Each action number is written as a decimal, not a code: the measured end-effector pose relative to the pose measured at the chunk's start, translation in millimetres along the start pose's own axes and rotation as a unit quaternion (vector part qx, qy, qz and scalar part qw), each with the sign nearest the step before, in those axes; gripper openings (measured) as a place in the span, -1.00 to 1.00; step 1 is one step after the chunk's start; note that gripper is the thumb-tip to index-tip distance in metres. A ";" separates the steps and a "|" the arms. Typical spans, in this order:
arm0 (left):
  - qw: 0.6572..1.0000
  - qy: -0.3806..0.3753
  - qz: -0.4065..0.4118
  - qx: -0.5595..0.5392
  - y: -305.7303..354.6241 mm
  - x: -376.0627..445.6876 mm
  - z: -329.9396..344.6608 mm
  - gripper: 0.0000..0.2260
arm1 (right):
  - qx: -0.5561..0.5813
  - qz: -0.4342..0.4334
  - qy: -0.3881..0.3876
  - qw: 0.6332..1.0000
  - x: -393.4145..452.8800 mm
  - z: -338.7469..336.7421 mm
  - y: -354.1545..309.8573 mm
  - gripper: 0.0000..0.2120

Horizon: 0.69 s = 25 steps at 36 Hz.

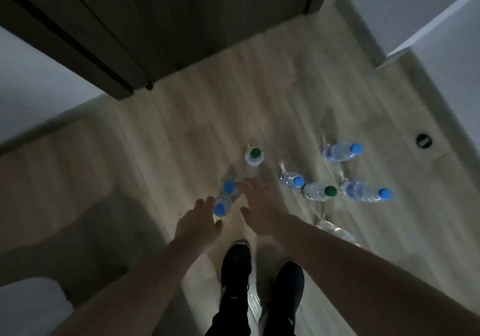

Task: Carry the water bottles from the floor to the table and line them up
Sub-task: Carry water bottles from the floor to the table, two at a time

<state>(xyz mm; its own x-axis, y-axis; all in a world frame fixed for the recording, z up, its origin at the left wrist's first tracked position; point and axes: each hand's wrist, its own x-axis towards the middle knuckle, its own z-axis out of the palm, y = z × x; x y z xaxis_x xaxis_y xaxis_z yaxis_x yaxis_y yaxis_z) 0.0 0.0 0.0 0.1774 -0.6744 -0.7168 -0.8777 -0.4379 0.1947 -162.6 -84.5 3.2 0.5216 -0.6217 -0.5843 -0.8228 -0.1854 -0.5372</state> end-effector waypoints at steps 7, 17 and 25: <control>0.996 0.069 0.048 0.009 -18.7 29.8 43.6 -0.58 | -0.055 0.001 -0.060 0.997 64.1 36.1 2.6 -0.43; 0.992 0.097 0.064 0.055 -13.4 42.1 46.8 -0.57 | -0.019 0.086 0.020 0.996 52.0 34.6 28.1 -0.74; 0.990 0.119 0.066 0.030 20.4 -39.9 -28.8 -0.55 | 0.041 0.131 0.042 0.990 -41.6 -29.8 -3.2 -0.79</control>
<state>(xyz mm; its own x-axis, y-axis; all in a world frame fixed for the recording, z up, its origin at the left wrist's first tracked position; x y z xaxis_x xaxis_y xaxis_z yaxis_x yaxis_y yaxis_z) -12.2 0.8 51.8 0.1536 -0.8473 -0.5085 -0.9234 -0.3062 0.2313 -188.4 -80.8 47.3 0.2700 -0.7023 -0.6587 -0.9039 0.0508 -0.4247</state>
